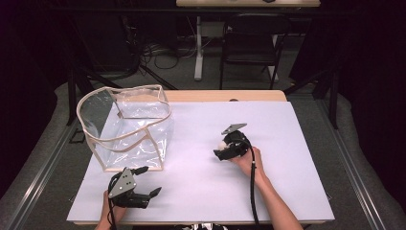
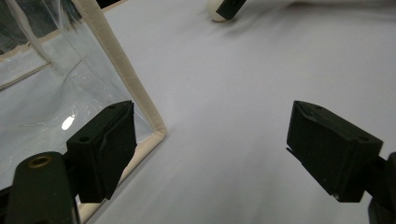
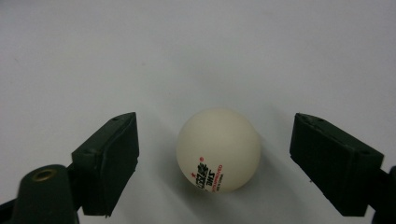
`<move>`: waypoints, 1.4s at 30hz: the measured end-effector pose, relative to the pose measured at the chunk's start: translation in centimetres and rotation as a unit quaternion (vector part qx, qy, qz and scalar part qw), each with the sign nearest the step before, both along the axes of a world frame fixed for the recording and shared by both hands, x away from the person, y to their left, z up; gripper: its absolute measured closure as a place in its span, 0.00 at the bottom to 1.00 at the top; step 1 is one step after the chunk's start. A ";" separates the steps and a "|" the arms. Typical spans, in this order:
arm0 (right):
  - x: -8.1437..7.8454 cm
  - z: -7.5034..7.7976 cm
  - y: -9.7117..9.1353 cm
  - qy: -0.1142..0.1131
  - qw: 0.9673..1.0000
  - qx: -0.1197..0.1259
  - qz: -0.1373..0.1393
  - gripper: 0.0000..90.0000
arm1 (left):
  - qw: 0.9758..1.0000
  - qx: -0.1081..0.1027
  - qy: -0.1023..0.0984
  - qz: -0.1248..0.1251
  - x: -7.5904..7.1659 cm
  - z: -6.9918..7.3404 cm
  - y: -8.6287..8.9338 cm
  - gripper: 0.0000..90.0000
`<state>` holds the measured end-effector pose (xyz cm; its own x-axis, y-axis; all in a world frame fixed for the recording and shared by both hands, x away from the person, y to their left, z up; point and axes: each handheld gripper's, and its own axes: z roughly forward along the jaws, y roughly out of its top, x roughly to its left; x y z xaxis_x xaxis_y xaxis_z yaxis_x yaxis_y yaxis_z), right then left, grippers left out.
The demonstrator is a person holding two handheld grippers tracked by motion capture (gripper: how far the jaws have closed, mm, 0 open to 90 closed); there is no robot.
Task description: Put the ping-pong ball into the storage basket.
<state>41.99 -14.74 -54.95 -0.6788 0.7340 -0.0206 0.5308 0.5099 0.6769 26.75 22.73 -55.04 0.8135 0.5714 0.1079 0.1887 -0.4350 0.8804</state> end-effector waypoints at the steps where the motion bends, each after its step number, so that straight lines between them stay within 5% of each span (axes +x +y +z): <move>1: 0.0 0.0 0.0 0.000 1.000 0.000 0.000 0.23 | 1.000 0.001 0.000 0.000 0.0 0.0 0.0 0.18; 17: -0.1 -0.3 0.0 -0.002 1.000 -0.024 0.004 0.56 | 1.000 0.002 0.000 -0.001 0.0 0.0 0.0 0.18; 26: -0.4 0.1 0.1 -0.009 0.999 -0.040 0.009 0.56 | 1.000 0.002 0.000 -0.003 0.0 0.0 0.0 0.18; 42: -1.2 2.2 -0.1 -0.034 0.999 -0.035 0.008 0.56 | 1.000 0.003 0.000 -0.005 0.0 0.0 -0.2 0.18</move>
